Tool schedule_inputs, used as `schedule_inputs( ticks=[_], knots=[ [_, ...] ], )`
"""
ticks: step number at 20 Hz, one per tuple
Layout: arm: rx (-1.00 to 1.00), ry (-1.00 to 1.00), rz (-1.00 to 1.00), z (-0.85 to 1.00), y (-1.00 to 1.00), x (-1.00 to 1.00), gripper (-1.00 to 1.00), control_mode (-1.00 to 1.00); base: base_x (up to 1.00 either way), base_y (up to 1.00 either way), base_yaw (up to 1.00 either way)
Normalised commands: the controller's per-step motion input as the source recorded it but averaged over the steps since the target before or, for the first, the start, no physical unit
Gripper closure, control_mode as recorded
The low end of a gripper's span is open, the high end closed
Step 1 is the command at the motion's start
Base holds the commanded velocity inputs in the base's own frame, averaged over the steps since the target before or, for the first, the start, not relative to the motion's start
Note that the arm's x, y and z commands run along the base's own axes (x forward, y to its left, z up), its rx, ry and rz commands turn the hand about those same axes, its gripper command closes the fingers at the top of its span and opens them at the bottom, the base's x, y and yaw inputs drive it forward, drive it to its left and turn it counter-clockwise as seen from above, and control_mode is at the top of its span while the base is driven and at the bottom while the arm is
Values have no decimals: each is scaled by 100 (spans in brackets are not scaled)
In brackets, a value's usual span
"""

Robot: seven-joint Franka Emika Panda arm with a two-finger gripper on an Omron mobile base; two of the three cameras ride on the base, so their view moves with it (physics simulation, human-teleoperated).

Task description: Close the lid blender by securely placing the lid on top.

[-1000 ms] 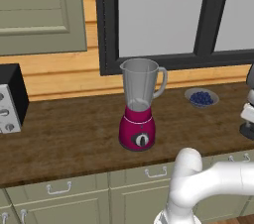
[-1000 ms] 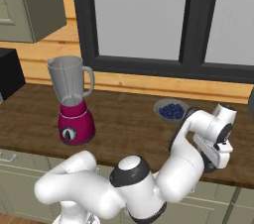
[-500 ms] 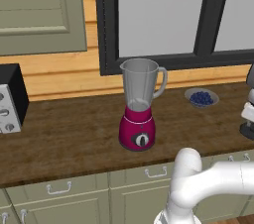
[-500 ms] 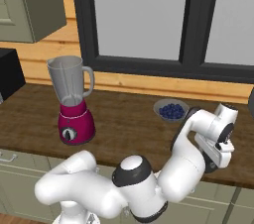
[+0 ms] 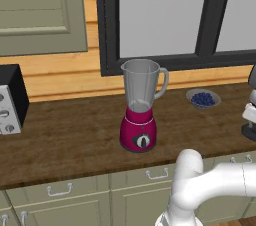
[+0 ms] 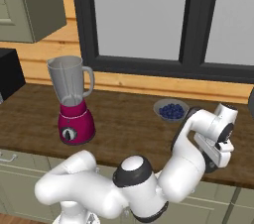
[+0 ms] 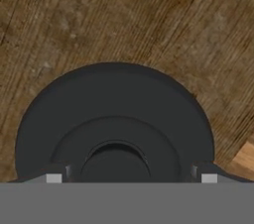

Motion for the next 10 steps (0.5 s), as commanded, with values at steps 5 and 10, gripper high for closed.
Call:
schedule_inputs(
  ticks=[5, 10],
  knots=[
    [-1, 0, 0, -18, 6, 1, 100, -100, 0, 0, 0],
    [-1, 0, 0, 0, 0, 1, 100, -100, 0, 0, 0]
  ],
)
